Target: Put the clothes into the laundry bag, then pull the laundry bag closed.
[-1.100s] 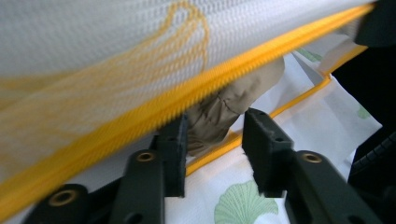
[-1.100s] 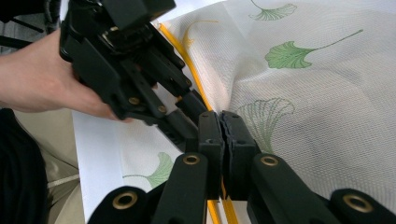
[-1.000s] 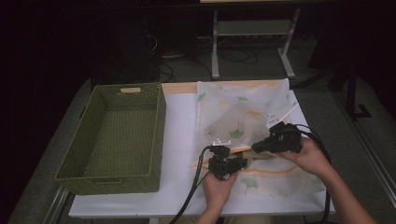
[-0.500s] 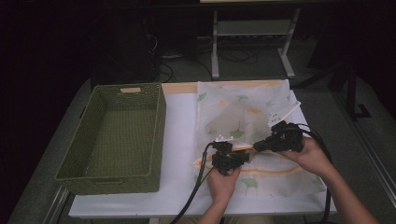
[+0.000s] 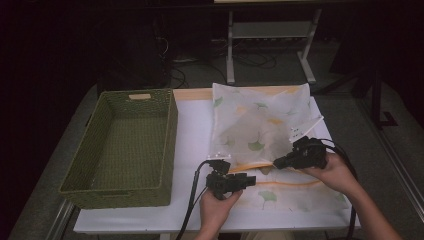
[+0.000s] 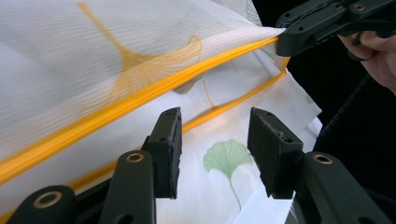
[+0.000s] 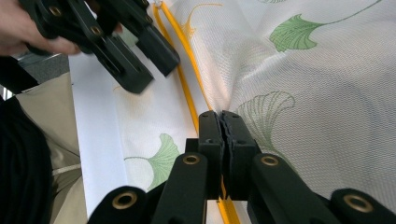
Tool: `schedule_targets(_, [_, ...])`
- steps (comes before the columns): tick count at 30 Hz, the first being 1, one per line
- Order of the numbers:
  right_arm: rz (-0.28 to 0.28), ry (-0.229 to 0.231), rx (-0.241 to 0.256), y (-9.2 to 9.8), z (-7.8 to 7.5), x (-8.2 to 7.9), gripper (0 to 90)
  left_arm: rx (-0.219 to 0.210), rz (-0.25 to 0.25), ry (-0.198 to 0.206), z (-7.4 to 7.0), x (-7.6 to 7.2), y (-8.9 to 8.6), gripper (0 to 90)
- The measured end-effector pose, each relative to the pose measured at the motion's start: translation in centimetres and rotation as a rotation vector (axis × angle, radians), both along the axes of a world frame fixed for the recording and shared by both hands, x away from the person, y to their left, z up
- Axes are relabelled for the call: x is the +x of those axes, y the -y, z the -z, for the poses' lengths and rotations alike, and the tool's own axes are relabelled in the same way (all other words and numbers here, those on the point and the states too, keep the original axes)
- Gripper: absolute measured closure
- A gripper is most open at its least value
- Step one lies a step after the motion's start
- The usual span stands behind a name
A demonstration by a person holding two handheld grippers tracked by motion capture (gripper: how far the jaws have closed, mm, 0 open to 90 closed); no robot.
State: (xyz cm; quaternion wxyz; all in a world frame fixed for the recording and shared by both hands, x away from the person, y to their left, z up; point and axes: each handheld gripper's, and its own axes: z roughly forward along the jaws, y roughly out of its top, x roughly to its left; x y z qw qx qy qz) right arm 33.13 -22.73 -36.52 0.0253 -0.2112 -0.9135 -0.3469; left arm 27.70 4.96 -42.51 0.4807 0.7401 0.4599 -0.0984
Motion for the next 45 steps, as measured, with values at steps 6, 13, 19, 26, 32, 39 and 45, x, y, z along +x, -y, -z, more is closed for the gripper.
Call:
schedule_targets(6, [-0.003,-0.011,0.008,0.5,0.6,-0.2,86.9,-0.01,-0.001,-0.01,-0.4,-0.2,-1.9,50.2])
schedule_targets(13, [0.0,-0.021,0.0,1.0,0.9,-0.4,86.9,-0.018,-0.022,-0.012,-0.7,-0.4,-4.1,47.7])
schedule_targets(19, [0.006,-0.029,-0.009,1.3,1.2,-0.5,86.9,-0.006,-0.028,-0.011,-1.1,-0.6,-5.7,46.0])
schedule_targets(26, [0.023,-0.03,-0.01,2.1,1.1,-0.6,87.0,0.003,-0.039,-0.026,-1.2,-0.8,-7.3,43.8])
schedule_targets(32, [0.029,-0.032,-0.01,2.5,1.3,-0.7,87.0,0.017,-0.057,-0.035,-1.3,-0.9,-8.4,42.3])
schedule_targets(39, [0.031,-0.029,-0.005,2.6,1.2,-0.8,87.0,0.036,-0.063,-0.052,-1.0,-1.1,-9.1,40.5])
schedule_targets(45, [0.037,-0.027,0.004,3.1,1.1,-0.9,86.9,0.03,-0.062,-0.084,-0.5,-1.2,-9.6,38.9])
